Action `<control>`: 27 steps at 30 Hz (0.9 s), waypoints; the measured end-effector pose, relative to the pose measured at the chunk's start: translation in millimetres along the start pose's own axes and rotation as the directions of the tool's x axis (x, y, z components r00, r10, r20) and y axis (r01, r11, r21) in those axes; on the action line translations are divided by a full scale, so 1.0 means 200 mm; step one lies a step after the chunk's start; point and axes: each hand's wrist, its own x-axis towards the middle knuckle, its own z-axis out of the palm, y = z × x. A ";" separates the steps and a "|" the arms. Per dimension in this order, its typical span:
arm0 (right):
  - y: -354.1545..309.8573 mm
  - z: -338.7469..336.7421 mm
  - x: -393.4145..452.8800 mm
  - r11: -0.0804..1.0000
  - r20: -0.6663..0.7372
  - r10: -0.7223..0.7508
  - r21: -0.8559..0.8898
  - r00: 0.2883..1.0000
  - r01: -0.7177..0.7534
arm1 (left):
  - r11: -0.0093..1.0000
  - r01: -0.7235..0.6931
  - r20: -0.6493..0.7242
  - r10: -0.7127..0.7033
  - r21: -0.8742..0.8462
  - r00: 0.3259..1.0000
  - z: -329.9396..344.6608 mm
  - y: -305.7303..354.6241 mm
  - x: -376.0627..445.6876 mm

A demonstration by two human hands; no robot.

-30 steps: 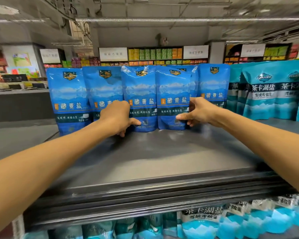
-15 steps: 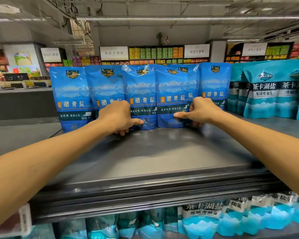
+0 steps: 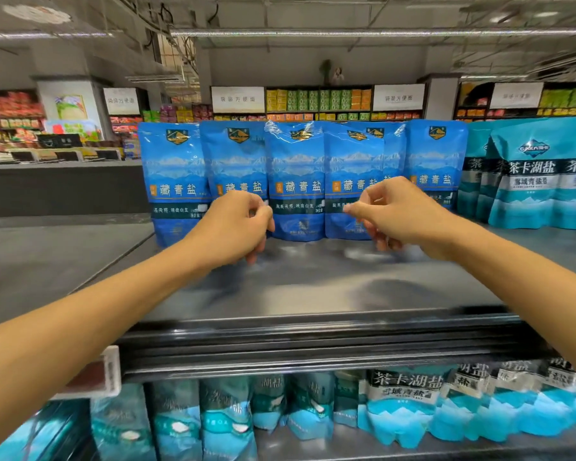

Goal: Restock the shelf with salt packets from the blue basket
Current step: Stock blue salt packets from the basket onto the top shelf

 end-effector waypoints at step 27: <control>-0.07 1.30 -1.46 0.698 0.539 -0.070 0.627 0.839 -0.345 | 0.652 0.328 -0.310 -0.667 -0.684 0.678 0.08 -0.60 -2.05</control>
